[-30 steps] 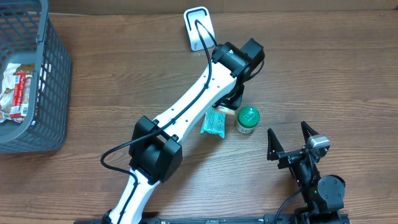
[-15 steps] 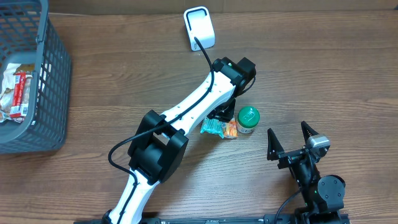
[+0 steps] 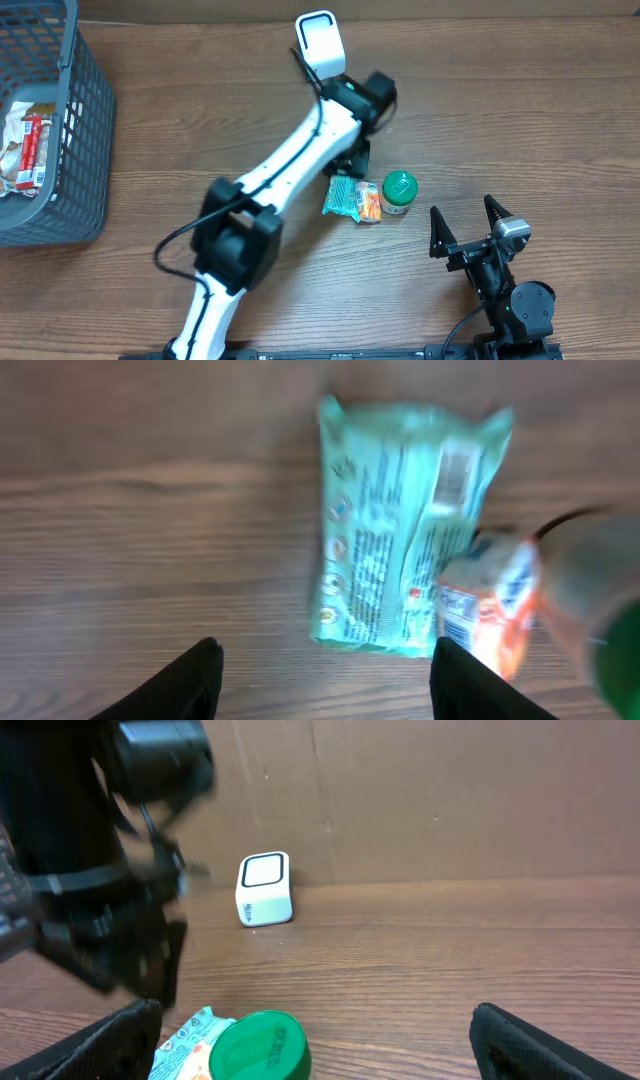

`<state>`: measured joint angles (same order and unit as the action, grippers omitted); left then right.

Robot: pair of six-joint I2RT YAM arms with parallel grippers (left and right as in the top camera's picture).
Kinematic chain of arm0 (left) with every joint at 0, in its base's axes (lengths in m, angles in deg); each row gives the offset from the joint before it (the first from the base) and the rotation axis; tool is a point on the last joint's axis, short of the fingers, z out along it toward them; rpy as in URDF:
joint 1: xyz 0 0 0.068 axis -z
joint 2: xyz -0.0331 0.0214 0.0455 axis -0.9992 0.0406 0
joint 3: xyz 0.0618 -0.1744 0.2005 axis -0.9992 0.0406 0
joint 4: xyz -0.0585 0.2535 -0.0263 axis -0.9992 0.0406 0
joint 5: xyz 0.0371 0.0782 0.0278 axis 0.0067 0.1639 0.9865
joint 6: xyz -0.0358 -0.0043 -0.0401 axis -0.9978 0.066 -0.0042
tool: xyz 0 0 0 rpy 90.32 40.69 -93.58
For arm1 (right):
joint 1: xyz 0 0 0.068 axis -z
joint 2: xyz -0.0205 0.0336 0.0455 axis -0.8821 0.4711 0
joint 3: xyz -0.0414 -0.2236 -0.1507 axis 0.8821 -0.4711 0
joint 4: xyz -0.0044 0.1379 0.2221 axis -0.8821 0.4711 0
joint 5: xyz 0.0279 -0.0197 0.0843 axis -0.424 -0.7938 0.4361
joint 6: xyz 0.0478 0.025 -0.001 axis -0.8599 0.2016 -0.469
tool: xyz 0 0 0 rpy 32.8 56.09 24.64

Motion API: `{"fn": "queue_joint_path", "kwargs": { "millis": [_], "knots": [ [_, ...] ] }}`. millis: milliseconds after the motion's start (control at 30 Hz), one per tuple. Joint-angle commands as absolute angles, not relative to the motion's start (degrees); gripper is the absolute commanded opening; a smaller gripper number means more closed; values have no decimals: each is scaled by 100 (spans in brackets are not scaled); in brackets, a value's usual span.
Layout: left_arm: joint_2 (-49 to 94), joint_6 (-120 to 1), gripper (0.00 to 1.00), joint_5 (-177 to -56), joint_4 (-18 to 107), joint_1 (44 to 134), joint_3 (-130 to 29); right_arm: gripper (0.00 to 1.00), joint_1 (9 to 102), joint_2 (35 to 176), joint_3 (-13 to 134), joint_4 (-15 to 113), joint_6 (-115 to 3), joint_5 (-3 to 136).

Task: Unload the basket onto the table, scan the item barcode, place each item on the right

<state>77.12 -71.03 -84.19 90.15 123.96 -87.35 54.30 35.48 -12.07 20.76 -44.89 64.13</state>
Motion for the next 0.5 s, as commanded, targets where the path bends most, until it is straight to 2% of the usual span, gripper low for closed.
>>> {"fn": "queue_joint_path", "kwargs": {
  "millis": [0, 133, 467],
  "knots": [
    [6903, -6945, 59, -8447, 8989, 12060, -9021, 100, 5447, 3504, -1268, 2059, -4511, 6359],
    [6350, -6674, 66, -8423, 9024, 11472, -9021, 100, 5447, 3504, -1268, 2059, -4511, 6359],
    [5345, -6148, 70, -8408, 8858, 9472, -9024, 100, 5447, 3504, -1268, 2059, -4511, 6359]
  ]
}}
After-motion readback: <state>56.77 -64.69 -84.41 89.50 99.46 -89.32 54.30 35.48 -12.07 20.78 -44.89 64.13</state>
